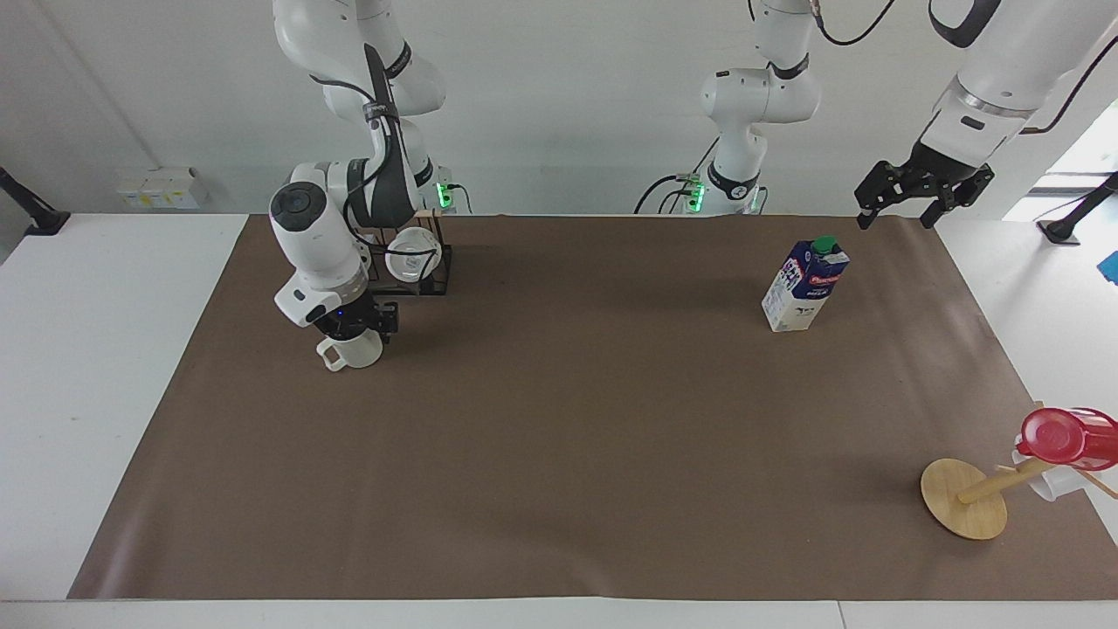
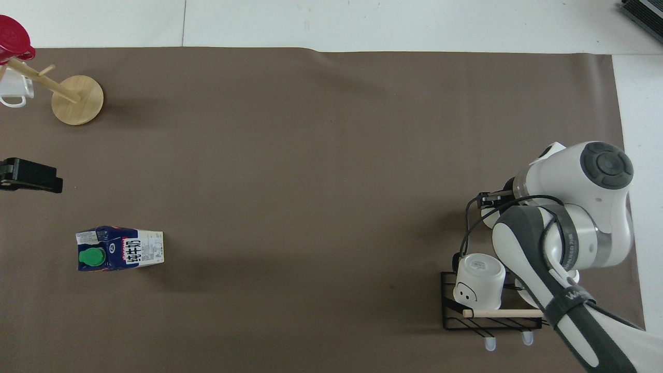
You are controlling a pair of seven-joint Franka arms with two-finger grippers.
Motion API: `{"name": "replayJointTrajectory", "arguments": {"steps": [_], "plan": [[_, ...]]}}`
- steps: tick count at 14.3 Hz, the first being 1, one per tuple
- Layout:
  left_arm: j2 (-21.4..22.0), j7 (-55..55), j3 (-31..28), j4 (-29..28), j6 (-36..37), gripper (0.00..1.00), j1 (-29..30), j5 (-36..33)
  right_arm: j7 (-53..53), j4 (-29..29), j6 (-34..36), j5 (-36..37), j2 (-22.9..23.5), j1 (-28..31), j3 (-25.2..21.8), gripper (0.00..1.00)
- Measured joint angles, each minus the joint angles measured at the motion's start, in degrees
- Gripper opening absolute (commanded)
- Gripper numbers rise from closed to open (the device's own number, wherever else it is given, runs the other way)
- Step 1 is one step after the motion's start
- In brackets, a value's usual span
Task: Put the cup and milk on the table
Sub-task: 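Carry the mug with the right gripper toward the table center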
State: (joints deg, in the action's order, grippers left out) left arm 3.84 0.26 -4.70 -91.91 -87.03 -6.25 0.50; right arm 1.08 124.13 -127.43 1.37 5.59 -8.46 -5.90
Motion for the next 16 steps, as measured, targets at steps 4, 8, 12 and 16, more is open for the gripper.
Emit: {"name": "replayJointTrajectory", "arguments": {"steps": [4,8,12,16], "plan": [[0.00,0.00,0.17,0.00,0.00,1.00,-0.02,0.00,0.00,-0.47,-0.74,0.00,0.24,-0.31,0.05,0.00],[0.00,0.00,0.20,0.00,0.00,1.00,-0.03,0.00,0.21,-3.47,-0.78,-0.01,0.42,-0.97,0.08,0.00],[0.00,-0.02,0.14,0.00,0.00,1.00,-0.02,0.00,10.66,-7.85,-0.78,-0.07,0.44,-1.46,0.12,0.00],[0.01,-0.02,0.14,-0.03,0.16,1.00,-0.02,0.00,25.11,-10.02,-0.78,-0.08,0.83,-6.28,0.29,0.00]]}}
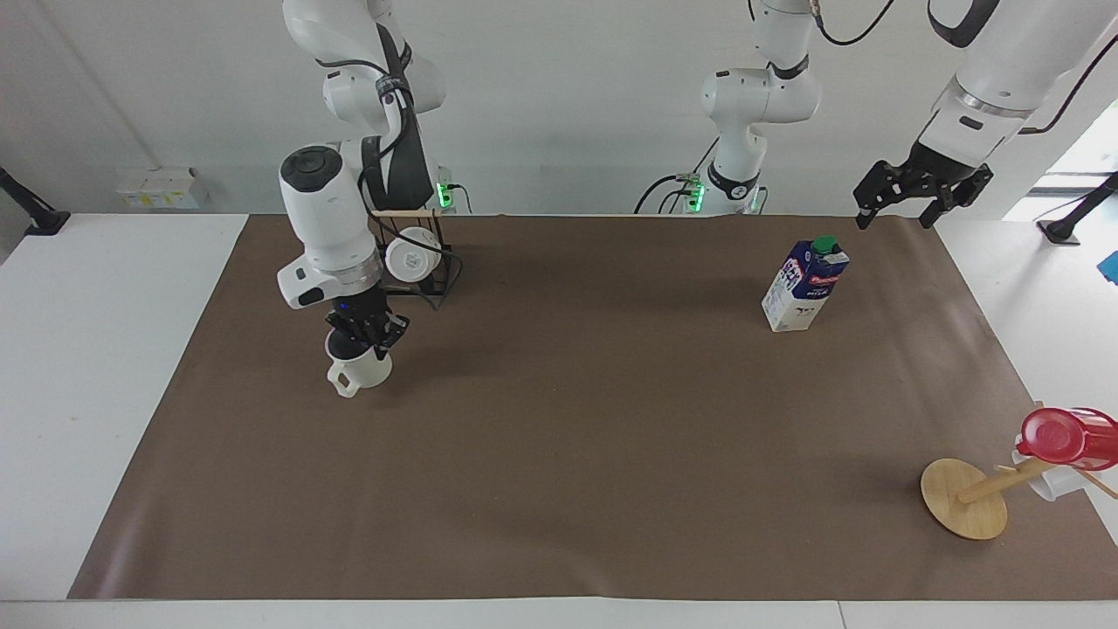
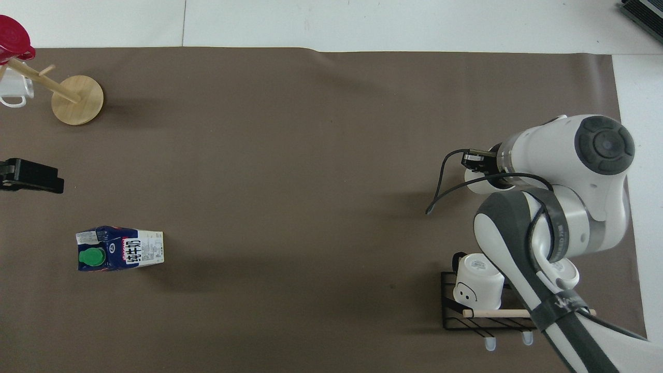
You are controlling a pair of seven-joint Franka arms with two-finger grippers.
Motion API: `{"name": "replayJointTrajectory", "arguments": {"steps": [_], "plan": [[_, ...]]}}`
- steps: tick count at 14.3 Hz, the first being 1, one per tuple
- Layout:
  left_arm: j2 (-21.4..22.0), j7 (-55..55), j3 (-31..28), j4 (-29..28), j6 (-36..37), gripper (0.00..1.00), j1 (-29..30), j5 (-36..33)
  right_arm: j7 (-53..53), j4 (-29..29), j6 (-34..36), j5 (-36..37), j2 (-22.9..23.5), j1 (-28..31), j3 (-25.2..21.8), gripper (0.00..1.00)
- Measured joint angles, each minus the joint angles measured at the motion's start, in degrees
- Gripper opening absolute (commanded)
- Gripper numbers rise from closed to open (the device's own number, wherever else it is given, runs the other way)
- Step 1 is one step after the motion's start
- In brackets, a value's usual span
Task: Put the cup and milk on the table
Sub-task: 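Carry the mug with the right gripper toward the table center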
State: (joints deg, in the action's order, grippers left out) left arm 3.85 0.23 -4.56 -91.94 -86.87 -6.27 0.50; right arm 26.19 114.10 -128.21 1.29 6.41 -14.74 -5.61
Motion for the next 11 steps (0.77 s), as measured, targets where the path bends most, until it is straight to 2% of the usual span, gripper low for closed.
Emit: {"name": "replayJointTrajectory", "arguments": {"steps": [5,8,11], "plan": [[1.50,0.00,-0.02,-2.63,0.43,1.00,0.00,0.00,14.21,-2.28,0.03,0.00,1.05,-6.29,0.13,0.00],[4.71,0.00,-0.03,-7.46,-0.12,1.00,0.01,0.00,22.85,-4.23,0.12,0.00,2.80,-11.05,0.22,0.00],[9.28,0.00,-0.03,-14.23,-3.74,1.00,0.01,0.00,28.80,-5.81,0.13,0.03,5.17,-15.33,0.28,0.00]]}}
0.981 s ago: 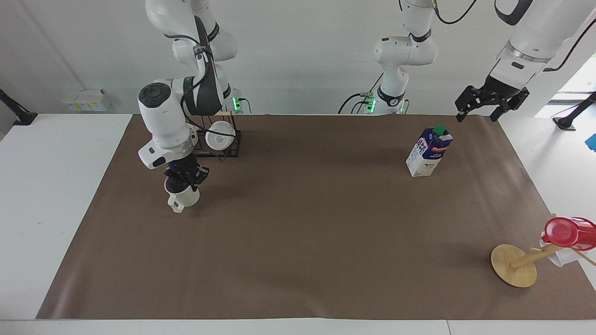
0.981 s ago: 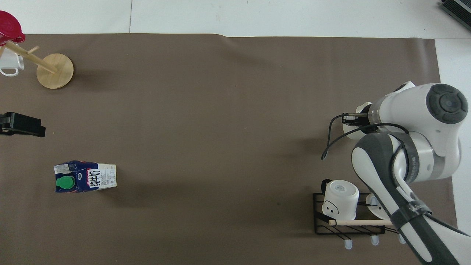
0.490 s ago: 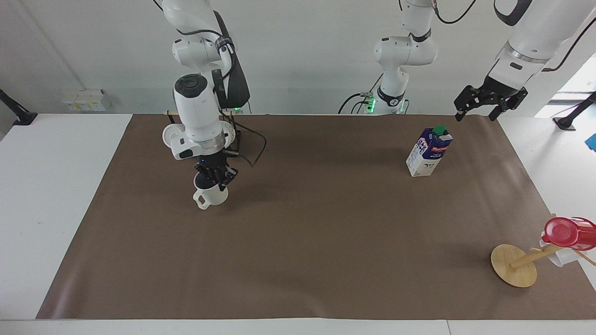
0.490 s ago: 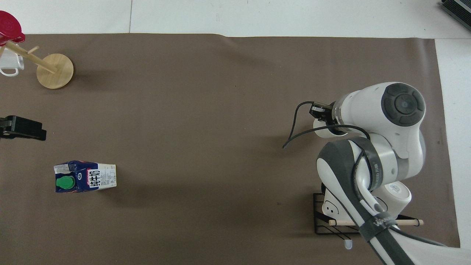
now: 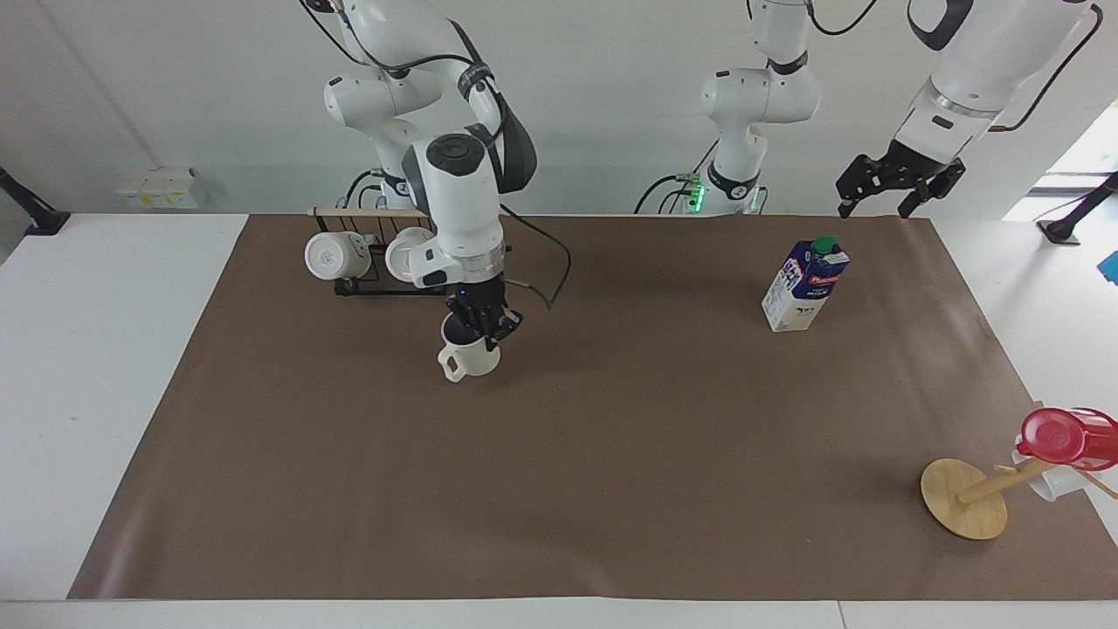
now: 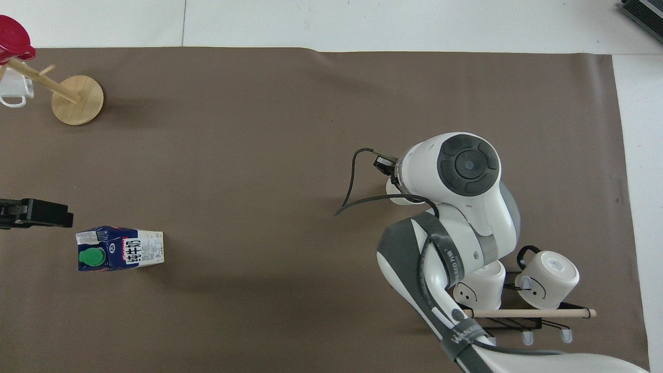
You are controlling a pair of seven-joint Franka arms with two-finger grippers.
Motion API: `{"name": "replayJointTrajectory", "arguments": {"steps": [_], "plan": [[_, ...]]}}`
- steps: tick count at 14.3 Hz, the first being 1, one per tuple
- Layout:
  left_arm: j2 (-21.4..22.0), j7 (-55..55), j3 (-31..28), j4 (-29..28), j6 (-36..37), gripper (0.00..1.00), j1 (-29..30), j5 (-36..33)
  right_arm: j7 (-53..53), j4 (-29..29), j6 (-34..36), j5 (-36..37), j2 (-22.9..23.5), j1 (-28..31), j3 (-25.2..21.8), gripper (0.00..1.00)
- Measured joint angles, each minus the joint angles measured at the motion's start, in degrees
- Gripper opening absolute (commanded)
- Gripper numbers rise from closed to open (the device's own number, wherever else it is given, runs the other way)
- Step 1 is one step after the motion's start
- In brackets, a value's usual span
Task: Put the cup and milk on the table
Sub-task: 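Carry the mug with the right gripper toward the table center, then lower the mug with the right gripper while the left gripper grasps the carton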
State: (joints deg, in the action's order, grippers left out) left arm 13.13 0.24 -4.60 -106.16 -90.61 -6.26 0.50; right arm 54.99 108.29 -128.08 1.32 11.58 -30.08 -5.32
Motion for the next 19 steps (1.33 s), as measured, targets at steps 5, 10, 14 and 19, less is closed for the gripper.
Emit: {"name": "replayJointTrajectory", "arguments": {"steps": [5,10,14,19], "plan": [[4.63,0.05,0.13,-7.82,-2.96,1.00,-0.03,0.00,6.38,-0.85,-0.27,0.38,3.78,-6.65,0.04,0.00],[6.46,0.09,0.11,-14.66,-10.02,1.00,-0.03,0.00,10.55,-2.28,-3.03,0.63,6.90,-9.72,0.02,0.00],[7.53,0.19,0.30,-18.22,-14.24,1.00,-0.13,0.00,11.23,-2.55,-4.09,1.11,8.12,-10.39,-0.01,0.00],[9.90,0.32,0.49,-24.95,-19.90,1.00,-0.15,-0.08,11.23,-2.54,-4.20,1.17,8.19,-10.38,-0.16,1.00]]}}
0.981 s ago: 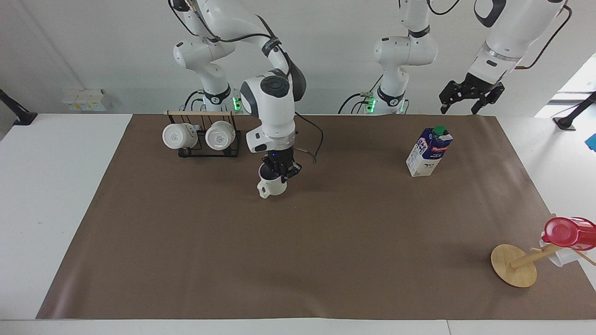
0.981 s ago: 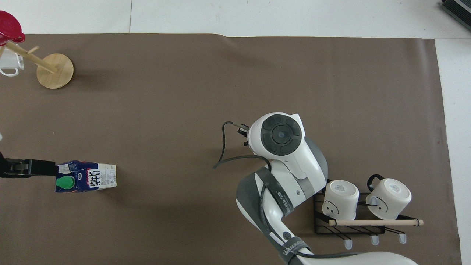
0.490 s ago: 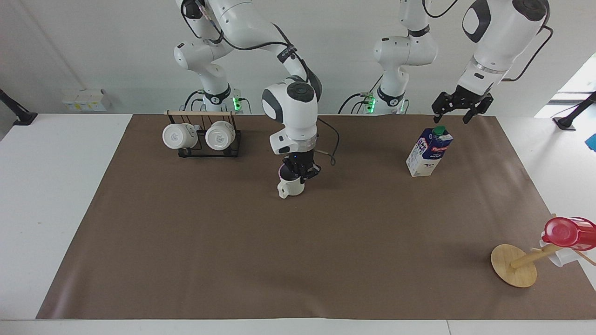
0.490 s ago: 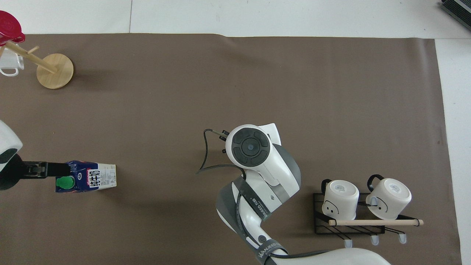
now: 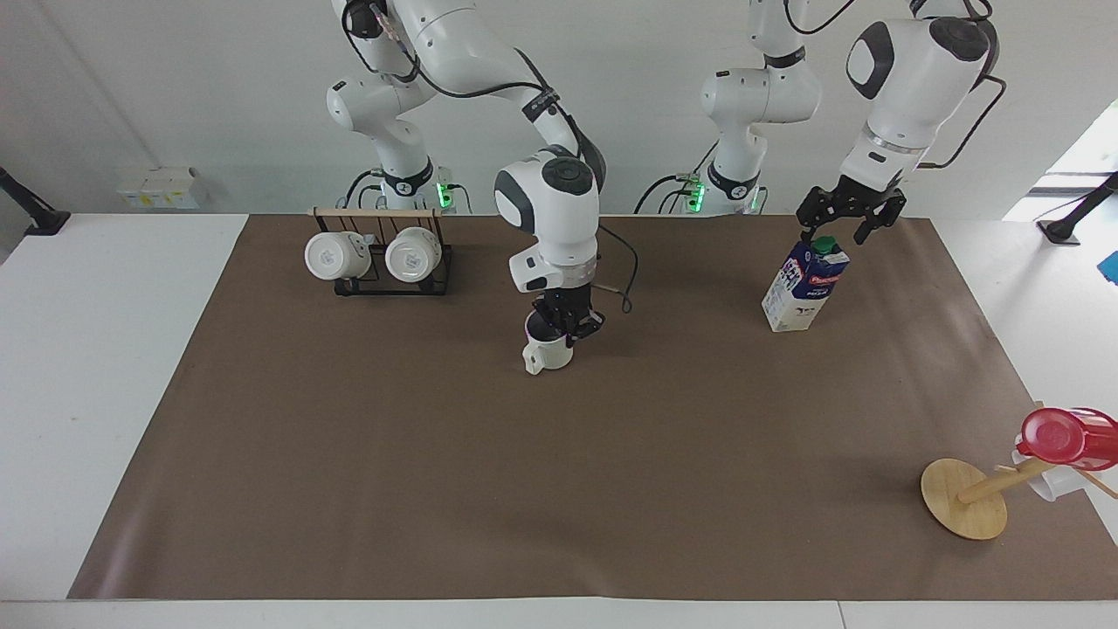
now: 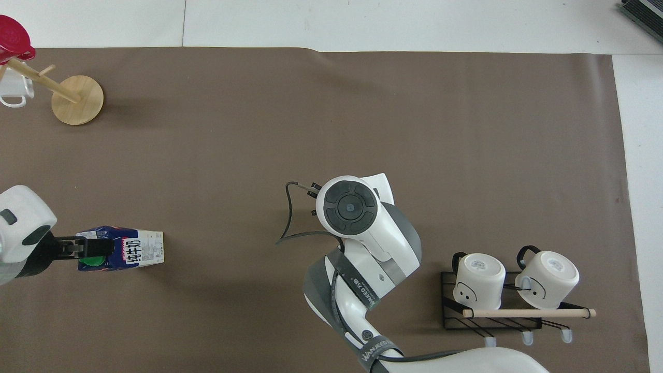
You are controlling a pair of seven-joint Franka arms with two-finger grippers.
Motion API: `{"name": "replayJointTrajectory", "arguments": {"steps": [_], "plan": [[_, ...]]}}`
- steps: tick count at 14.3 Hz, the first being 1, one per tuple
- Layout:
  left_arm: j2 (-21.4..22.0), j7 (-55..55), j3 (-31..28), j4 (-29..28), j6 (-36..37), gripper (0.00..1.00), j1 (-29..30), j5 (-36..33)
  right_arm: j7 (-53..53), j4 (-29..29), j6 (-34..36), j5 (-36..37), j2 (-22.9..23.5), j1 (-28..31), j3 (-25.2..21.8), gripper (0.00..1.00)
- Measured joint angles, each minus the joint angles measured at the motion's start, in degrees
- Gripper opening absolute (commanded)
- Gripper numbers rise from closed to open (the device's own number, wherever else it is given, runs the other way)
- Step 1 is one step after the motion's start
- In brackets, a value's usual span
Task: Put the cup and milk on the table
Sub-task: 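Lower the mug with the right gripper while the left gripper grasps the carton, then open the right gripper and withdraw it from the mug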
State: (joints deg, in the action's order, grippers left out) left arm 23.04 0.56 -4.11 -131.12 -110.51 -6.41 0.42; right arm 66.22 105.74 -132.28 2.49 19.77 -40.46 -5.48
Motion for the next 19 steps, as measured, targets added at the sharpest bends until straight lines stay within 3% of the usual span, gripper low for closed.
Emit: {"name": "replayJointTrajectory", "arguments": {"steps": [6,11,12,16,19], "plan": [[0.34,0.05,0.63,-4.01,-6.16,1.00,-0.04,-1.44,-1.02,-1.47,-1.01,0.97,-1.03,0.47,-0.40,1.00],[0.36,0.11,0.64,-8.02,-9.84,1.00,-0.04,-1.99,-7.79,-1.84,3.97,0.97,-8.16,2.96,-0.57,1.00],[0.37,0.31,0.64,-8.54,-10.28,0.95,-0.04,-2.00,-9.97,-1.85,5.96,0.97,-9.56,3.56,-0.57,1.00],[0.46,2.40,0.64,-8.77,-10.88,0.53,-0.04,-2.04,-19.60,-1.83,14.51,0.95,-13.99,6.68,-0.60,1.00],[0.51,3.56,0.53,-8.77,-11.25,0.34,-0.01,-2.16,-29.18,-1.77,20.85,0.95,-16.38,10.61,-0.66,1.00]]}}
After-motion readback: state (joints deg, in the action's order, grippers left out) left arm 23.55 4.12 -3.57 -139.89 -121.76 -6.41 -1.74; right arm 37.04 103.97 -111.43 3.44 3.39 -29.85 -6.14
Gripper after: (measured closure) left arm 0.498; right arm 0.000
